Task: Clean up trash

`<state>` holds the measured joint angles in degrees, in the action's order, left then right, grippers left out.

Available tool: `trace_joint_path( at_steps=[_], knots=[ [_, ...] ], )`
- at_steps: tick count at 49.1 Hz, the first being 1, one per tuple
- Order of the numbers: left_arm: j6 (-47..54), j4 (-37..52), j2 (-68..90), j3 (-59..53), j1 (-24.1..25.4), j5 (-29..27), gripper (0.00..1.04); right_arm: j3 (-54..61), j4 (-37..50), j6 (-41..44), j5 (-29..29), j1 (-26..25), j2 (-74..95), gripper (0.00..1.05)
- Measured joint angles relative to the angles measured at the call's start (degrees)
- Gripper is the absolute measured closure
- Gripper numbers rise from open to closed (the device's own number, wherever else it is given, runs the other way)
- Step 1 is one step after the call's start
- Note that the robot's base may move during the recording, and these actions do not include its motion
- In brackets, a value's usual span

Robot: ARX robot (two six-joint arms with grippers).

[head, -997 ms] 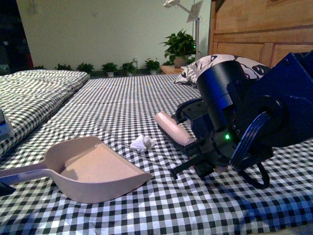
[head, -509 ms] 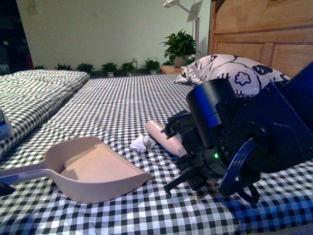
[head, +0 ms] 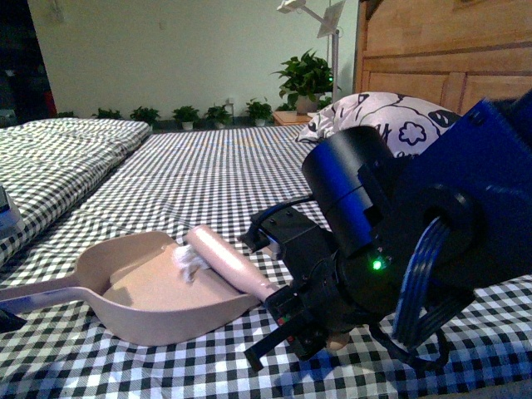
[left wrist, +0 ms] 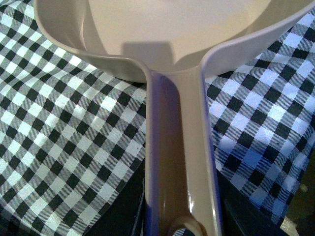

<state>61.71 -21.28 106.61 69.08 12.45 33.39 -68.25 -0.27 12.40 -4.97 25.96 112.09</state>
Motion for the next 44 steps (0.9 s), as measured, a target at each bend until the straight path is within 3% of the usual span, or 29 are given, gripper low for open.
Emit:
trace_joint_path(
  at_steps=[6, 13, 25, 32, 44],
  knots=[
    [0.0, 0.0, 0.0, 0.0, 0.0, 0.0, 0.77, 1.33, -1.4, 0.98, -7.48, -0.04, -3.93, 0.84],
    [0.0, 0.0, 0.0, 0.0, 0.0, 0.02, 0.77, 1.36, -0.68, 1.09, -7.21, -1.03, -5.35, 0.84],
    [0.0, -0.02, 0.0, 0.0, 0.0, 0.02, 0.77, 1.25, 2.69, 0.81, 1.68, -6.38, -4.07, 0.84],
    [0.0, -0.02, 0.02, 0.0, 0.0, 0.02, 0.77, 1.38, 8.07, -0.39, 12.83, -12.02, -1.01, 0.84],
    [0.02, -0.02, 0.0, 0.0, 0.0, 0.02, 0.77, 1.95, 11.58, -3.87, 14.69, -20.0, -1.84, 0.84]
  ],
)
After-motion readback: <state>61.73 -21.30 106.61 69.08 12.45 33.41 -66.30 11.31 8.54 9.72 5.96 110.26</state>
